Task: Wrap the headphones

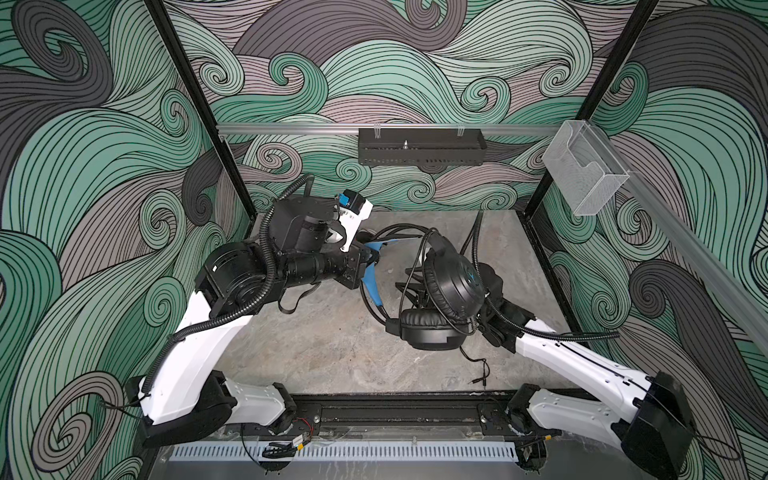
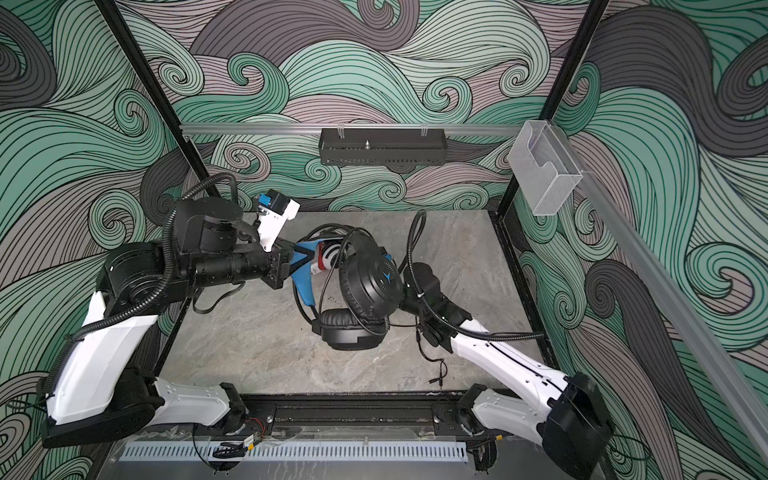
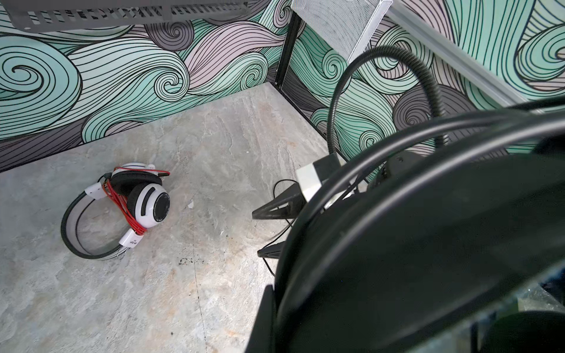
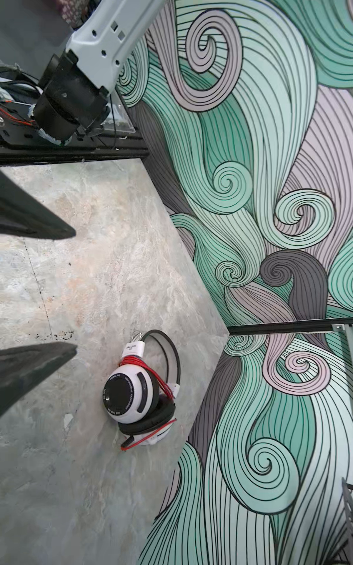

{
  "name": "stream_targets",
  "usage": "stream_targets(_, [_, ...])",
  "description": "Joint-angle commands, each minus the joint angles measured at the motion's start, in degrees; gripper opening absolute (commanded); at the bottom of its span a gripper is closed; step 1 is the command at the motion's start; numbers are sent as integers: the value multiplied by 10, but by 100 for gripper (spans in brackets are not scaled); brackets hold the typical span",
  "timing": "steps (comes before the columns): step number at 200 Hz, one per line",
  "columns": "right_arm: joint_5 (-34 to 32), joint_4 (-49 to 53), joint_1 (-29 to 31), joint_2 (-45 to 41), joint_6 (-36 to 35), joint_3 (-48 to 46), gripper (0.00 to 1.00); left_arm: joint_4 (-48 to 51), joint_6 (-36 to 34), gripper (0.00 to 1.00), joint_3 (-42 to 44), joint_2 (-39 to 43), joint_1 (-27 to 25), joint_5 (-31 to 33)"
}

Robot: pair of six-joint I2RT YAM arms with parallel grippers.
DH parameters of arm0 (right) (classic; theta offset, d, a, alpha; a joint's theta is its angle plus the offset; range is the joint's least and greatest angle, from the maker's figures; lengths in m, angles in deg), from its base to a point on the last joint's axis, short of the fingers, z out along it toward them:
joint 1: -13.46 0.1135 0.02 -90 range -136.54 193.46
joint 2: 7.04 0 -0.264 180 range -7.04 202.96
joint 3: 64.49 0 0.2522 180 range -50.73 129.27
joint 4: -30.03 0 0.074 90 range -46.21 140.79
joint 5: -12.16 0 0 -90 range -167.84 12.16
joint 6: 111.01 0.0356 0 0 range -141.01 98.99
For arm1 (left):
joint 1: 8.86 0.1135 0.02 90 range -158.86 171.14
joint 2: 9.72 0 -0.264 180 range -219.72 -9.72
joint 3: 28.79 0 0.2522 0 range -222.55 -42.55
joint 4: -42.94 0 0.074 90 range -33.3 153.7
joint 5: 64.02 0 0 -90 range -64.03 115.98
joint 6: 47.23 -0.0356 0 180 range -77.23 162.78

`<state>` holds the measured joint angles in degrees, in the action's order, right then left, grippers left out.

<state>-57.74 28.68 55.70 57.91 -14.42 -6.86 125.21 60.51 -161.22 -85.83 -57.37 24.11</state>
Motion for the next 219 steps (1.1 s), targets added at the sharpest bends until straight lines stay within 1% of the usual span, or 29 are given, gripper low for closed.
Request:
stream_targets(1, [14,-50,13,8,33,-20,49,-41,43,0,-32,-2,6,-22])
stream_targets(17, [1,-58,33,7,38,-42,47,-48,53,0,-42,-7,17,-21])
stream_targets(44, [-29,-57,70,-8,45,-78,38,-59,78,0,-57,-15,51,-30])
stream_targets(64, [-53,-52,89,-26,49,-103,27,-72,105,0,-60,-17,83,-43])
stream_targets(86, [-74,-35,98,-41,50,-119,12,-82,132,0,-61,-22,112,-50])
stream_targets(98, [-84,-15,101,-46,47,-119,7,-92,151,0,-55,-22,127,-50])
stream_targets(118, [-127,39,112,-54,42,-116,0,-115,192,0,-38,-19,149,-38])
stream_targets(124, [-150,60,116,-56,43,-112,0,-122,204,0,-34,-18,153,-29])
stream_targets(133, [-163,86,118,-60,37,-107,0,-130,217,0,-29,-19,160,-16])
stream_targets(158, [-226,158,139,-62,27,-87,0,-123,248,0,-21,-26,170,50])
stream_targets(187, [-285,225,165,-62,21,-61,0,-143,267,0,32,-23,181,135])
stream_targets(197, [-306,250,181,-62,13,-47,0,-149,258,0,43,-27,181,165])
stream_targets(219, [-359,306,230,-57,-3,-10,0,-156,210,0,69,-41,181,251])
